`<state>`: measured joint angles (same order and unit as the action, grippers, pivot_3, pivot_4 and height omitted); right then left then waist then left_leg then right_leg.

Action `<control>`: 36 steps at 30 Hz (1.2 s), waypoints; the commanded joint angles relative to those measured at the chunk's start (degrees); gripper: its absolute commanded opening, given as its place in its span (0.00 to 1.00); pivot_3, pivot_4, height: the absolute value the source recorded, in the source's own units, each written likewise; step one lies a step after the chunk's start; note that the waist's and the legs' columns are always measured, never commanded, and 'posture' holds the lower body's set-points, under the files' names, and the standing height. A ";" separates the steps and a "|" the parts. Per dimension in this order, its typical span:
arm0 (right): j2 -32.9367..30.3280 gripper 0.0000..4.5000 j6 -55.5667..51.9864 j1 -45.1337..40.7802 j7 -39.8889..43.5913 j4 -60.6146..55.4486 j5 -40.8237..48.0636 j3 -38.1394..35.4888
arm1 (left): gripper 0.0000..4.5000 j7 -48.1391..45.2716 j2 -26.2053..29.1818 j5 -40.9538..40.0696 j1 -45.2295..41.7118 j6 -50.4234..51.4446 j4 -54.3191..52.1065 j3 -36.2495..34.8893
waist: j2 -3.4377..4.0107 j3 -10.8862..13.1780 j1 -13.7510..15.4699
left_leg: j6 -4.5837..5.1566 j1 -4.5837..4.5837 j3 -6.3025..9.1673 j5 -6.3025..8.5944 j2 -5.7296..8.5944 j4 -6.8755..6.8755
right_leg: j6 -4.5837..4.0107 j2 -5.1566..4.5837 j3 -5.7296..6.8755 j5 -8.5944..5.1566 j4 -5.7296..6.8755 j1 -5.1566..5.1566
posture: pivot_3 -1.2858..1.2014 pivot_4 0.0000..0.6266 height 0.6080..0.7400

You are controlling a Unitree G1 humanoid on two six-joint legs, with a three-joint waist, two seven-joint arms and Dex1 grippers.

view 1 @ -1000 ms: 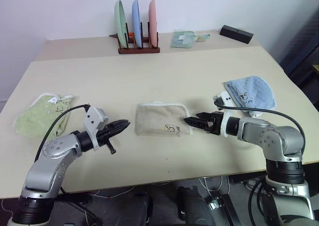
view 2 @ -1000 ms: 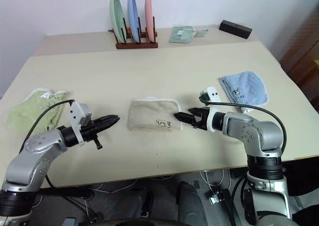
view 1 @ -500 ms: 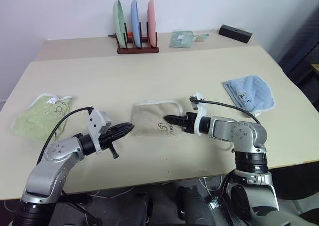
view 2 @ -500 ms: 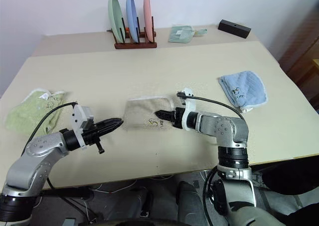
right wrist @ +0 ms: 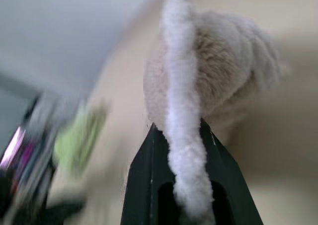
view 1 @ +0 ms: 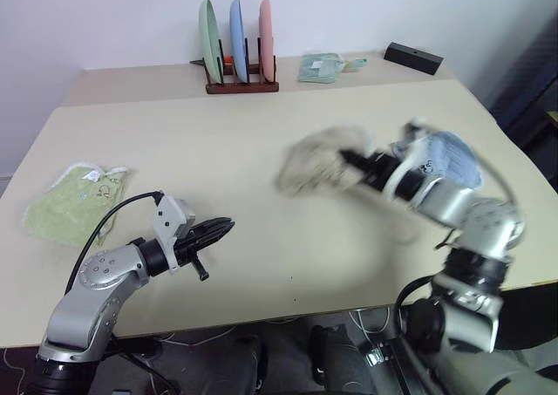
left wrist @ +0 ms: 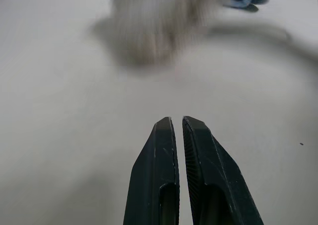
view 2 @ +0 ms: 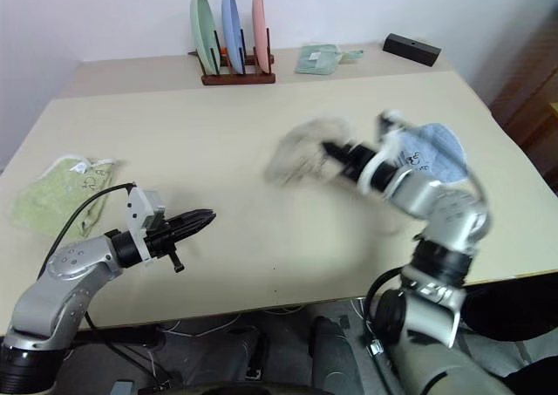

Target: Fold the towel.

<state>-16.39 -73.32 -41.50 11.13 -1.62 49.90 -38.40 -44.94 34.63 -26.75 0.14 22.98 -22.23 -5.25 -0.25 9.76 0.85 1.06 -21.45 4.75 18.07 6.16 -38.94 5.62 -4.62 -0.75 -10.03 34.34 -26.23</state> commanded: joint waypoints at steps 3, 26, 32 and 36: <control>-10.04 0.03 10.26 -3.18 -12.26 8.25 -0.96 -15.83 | 0.07 -1.12 -1.64 1.82 -4.95 -3.00 3.78 2.85 | -0.03 -0.03 -0.04 | 0.00 0.01 0.02 -0.01 -0.02 0.00 | 0.01 -0.01 0.05 0.00 -0.11 0.12 | 0.52 0.24 1.00; -12.80 0.90 14.57 6.01 -24.27 4.19 -5.62 -11.28 | 0.07 -2.69 -2.93 3.82 -5.34 -4.17 5.51 6.42 | 0.41 -0.17 -1.40 | 0.26 0.07 -0.27 0.12 -0.17 0.10 | 0.01 -0.01 -0.29 0.00 -0.07 0.02 | 0.52 0.24 1.00; -15.66 0.90 17.51 9.80 -26.57 1.15 -8.57 -13.15 | 0.07 -3.42 -3.41 4.01 -6.36 -4.36 7.18 7.25 | 0.41 -0.17 -1.38 | 0.25 0.05 -0.26 0.12 -0.16 0.10 | 0.01 -0.02 -0.29 0.00 -0.08 0.01 | 0.52 0.24 1.00; -16.38 0.90 16.39 11.06 -25.26 0.54 -6.82 -13.89 | 0.07 -3.89 -3.86 4.39 -7.31 -4.63 8.45 7.83 | 0.41 -0.17 -1.51 | 0.26 0.08 -0.26 0.12 -0.18 0.11 | 0.01 0.01 -0.29 0.00 -0.08 0.04 | 0.52 0.24 1.00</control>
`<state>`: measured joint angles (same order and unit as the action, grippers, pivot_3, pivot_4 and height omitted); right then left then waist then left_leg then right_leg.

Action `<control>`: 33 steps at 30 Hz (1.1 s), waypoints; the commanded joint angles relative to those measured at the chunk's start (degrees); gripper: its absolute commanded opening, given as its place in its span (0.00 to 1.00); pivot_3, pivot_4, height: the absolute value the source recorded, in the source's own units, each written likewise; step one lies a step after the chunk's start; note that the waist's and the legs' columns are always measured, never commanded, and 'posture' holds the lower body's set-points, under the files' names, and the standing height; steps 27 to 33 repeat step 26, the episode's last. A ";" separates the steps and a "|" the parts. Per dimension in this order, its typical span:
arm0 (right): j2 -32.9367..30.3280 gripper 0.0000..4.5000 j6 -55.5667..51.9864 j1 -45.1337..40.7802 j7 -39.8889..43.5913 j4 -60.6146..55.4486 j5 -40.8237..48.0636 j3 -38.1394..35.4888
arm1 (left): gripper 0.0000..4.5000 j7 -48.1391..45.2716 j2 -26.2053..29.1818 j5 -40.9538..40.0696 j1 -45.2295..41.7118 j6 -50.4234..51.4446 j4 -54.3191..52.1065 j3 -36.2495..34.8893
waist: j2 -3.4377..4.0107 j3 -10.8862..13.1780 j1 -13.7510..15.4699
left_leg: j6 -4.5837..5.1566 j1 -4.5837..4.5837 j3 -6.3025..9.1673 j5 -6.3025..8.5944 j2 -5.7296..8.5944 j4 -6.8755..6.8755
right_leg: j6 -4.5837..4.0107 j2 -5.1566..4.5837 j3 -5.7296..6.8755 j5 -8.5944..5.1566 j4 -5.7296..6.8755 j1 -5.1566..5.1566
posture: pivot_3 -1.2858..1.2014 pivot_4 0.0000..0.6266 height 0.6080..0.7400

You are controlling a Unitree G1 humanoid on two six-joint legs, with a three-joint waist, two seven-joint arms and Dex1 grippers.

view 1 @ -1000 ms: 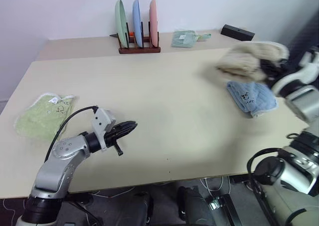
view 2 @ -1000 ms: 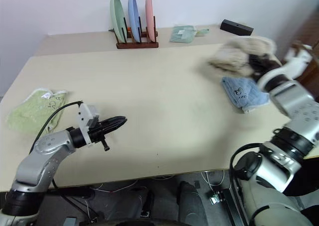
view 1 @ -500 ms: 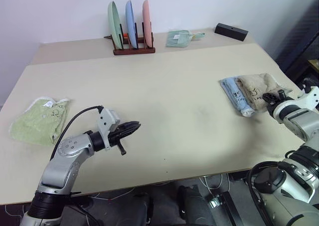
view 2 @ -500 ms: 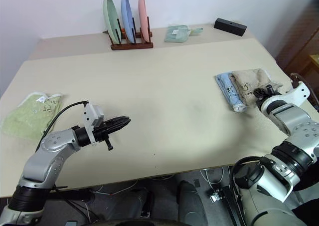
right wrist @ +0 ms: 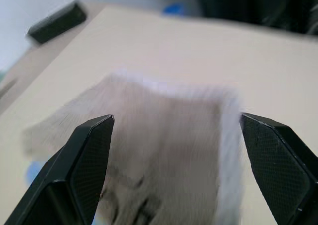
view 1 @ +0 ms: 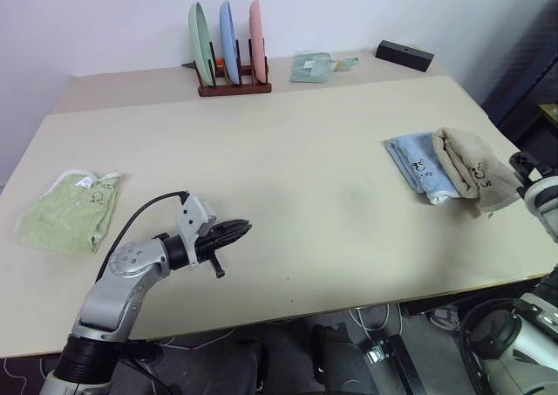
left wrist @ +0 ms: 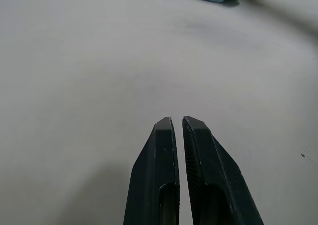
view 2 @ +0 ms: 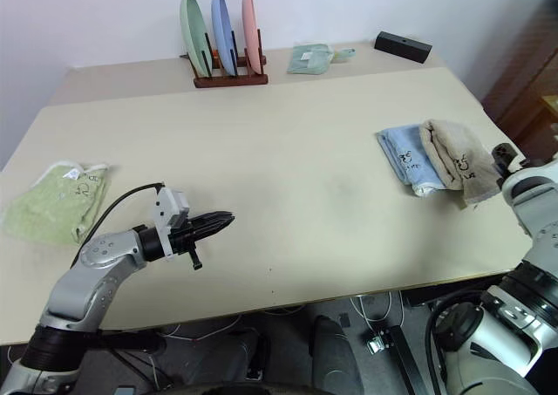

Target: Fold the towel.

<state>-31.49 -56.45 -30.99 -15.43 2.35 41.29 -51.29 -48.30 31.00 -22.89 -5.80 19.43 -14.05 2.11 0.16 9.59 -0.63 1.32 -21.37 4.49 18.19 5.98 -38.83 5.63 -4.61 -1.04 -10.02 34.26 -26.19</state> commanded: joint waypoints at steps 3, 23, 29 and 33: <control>-1.77 0.90 -3.17 3.81 3.01 -6.68 2.96 -0.05 | 0.07 -1.91 0.18 0.78 -2.25 -2.21 2.40 0.59 | 0.00 0.00 0.06 | 0.00 -0.01 0.01 0.00 -0.02 0.00 | 0.00 0.02 0.00 0.00 0.00 0.00 | 0.52 0.24 1.00; -12.45 0.90 34.82 13.49 53.66 -12.05 -18.26 46.60 | 0.07 15.73 -0.65 8.63 0.17 -11.75 6.85 -12.02 | -0.20 -0.06 1.46 | -0.24 -0.03 -0.01 -0.03 0.06 -0.24 | 0.18 -0.03 0.08 0.08 -0.17 0.12 | 0.52 0.24 1.00; -11.23 0.90 36.25 11.79 55.92 -8.95 -19.61 47.97 | 0.07 16.32 -0.80 8.66 1.81 -10.85 4.57 -12.09 | -0.21 -0.06 1.50 | -0.25 -0.02 0.07 -0.03 0.06 -0.23 | 0.18 -0.04 0.10 0.08 -0.16 0.14 | 0.52 0.24 1.00; -11.23 0.90 36.25 11.79 55.92 -8.95 -19.61 47.97 | 0.07 16.32 -0.80 8.66 1.81 -10.85 4.57 -12.09 | -0.21 -0.06 1.50 | -0.25 -0.02 0.07 -0.03 0.06 -0.23 | 0.18 -0.04 0.10 0.08 -0.16 0.14 | 0.52 0.24 1.00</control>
